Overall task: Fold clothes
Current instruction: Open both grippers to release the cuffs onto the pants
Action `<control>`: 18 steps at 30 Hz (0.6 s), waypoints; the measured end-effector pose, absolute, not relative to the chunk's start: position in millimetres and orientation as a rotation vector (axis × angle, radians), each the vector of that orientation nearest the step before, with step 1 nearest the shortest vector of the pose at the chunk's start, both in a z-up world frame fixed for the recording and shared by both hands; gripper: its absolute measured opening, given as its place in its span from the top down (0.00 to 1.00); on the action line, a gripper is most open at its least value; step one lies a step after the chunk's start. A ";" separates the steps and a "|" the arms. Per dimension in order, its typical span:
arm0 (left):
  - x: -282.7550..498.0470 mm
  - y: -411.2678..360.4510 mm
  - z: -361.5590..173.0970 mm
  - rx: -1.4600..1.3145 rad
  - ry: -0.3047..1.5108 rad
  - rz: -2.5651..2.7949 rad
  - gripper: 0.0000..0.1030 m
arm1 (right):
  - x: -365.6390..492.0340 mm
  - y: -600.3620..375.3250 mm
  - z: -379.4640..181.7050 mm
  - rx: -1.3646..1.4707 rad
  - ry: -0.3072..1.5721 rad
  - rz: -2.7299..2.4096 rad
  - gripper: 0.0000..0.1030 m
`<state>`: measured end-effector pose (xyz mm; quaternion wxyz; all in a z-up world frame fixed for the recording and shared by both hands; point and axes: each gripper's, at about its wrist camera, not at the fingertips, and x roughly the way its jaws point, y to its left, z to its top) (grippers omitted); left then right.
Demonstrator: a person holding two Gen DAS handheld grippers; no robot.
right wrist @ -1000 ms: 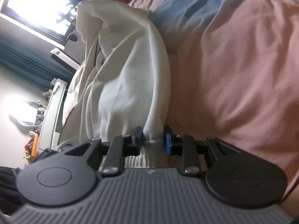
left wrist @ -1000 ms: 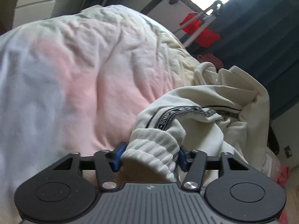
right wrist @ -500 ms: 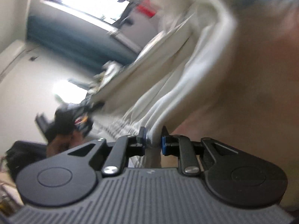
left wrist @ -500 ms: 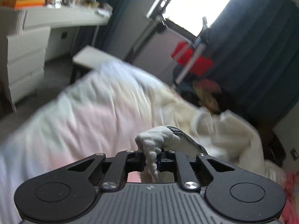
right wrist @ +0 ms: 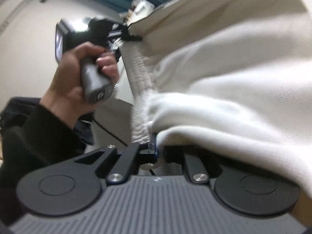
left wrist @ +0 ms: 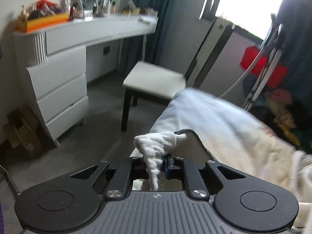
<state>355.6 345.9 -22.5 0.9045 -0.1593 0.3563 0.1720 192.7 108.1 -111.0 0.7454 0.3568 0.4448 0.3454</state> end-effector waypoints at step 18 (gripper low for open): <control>240.7 257.5 24.7 -0.096 0.621 0.237 0.12 | 120.4 46.8 7.9 0.322 0.718 0.822 0.18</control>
